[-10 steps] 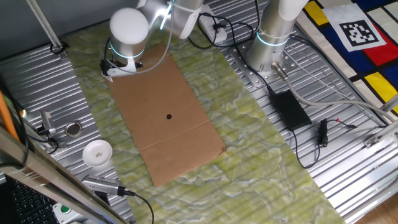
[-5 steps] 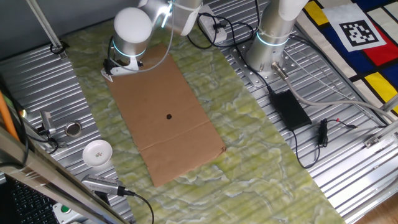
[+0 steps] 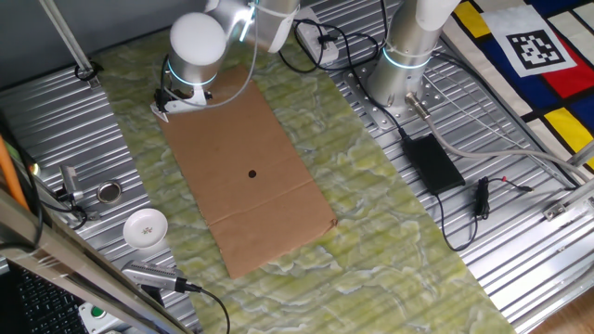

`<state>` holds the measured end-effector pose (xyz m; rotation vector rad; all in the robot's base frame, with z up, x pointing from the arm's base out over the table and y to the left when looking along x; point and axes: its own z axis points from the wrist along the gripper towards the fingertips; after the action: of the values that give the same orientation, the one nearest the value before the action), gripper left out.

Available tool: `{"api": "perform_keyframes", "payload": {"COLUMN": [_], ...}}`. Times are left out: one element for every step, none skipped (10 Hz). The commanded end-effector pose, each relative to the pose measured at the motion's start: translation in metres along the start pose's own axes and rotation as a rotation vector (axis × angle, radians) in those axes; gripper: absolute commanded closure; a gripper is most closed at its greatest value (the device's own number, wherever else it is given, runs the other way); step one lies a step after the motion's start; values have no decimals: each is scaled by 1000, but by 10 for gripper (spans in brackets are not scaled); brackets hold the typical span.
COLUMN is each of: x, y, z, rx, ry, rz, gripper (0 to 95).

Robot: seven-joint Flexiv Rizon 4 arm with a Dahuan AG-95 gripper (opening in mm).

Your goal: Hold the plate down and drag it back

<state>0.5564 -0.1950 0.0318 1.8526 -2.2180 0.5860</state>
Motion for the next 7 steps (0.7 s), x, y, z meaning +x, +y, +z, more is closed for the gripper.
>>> {"api": "perform_keyframes", "payload": {"x": [0, -1, -1, -1, -1, -1, -1], "y": [-1, -1, -1, -1, -1, -1, -1], "z": [2, 4, 5, 5, 5, 6, 6], "rx": [7, 10, 11, 12, 12, 11, 9], "ry": [1, 2, 2, 2, 1, -2, -7], "rz": [1, 1, 0, -1, -1, 4, 13], "gripper": [950, 950, 950, 950, 950, 950, 950]}}
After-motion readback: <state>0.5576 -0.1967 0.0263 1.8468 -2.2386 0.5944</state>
